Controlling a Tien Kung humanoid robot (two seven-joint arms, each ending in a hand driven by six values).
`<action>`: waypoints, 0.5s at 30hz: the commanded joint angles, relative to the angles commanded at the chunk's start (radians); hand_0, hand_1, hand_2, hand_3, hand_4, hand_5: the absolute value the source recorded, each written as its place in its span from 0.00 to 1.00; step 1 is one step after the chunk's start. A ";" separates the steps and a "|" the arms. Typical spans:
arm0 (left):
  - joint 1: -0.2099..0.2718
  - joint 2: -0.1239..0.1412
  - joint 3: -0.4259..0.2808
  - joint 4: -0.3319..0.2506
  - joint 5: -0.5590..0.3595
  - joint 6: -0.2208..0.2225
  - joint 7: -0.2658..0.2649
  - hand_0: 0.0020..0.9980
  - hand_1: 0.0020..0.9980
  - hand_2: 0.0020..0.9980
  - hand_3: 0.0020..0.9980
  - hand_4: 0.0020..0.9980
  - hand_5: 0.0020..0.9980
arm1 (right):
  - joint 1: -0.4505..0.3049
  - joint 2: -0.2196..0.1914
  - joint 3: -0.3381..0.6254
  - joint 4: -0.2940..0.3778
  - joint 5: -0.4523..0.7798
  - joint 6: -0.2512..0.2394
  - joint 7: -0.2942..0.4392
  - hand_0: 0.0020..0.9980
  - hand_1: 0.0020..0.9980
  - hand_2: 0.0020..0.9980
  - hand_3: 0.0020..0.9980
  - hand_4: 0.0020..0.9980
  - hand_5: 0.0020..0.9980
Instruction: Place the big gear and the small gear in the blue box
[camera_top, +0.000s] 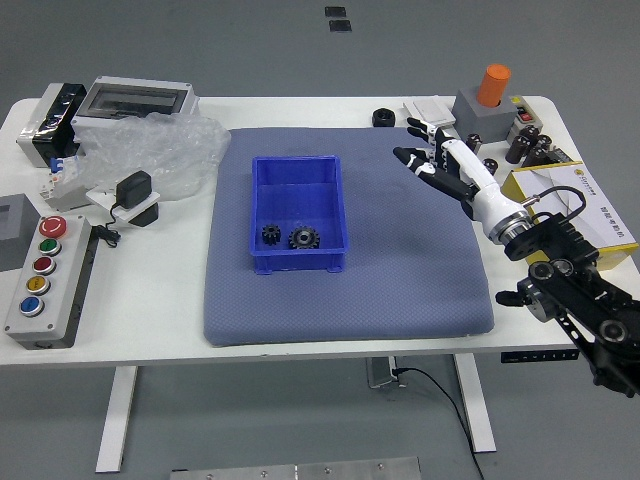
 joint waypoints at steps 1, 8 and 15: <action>0.000 0.000 0.000 0.000 0.000 0.000 0.000 0.85 0.80 0.80 0.84 0.58 0.06 | -0.002 0.000 0.012 -0.001 0.036 0.008 0.004 0.90 0.84 0.96 0.94 0.84 0.72; -0.002 0.001 0.004 0.000 -0.004 0.000 0.001 0.85 0.80 0.80 0.84 0.58 0.06 | -0.011 -0.007 0.066 -0.017 0.289 0.042 0.004 0.90 0.84 0.94 0.93 0.84 0.75; -0.002 0.002 0.005 0.000 -0.006 0.001 0.001 0.85 0.80 0.80 0.84 0.58 0.06 | -0.024 -0.016 0.096 -0.032 0.450 0.055 -0.005 0.89 0.84 0.94 0.92 0.85 0.76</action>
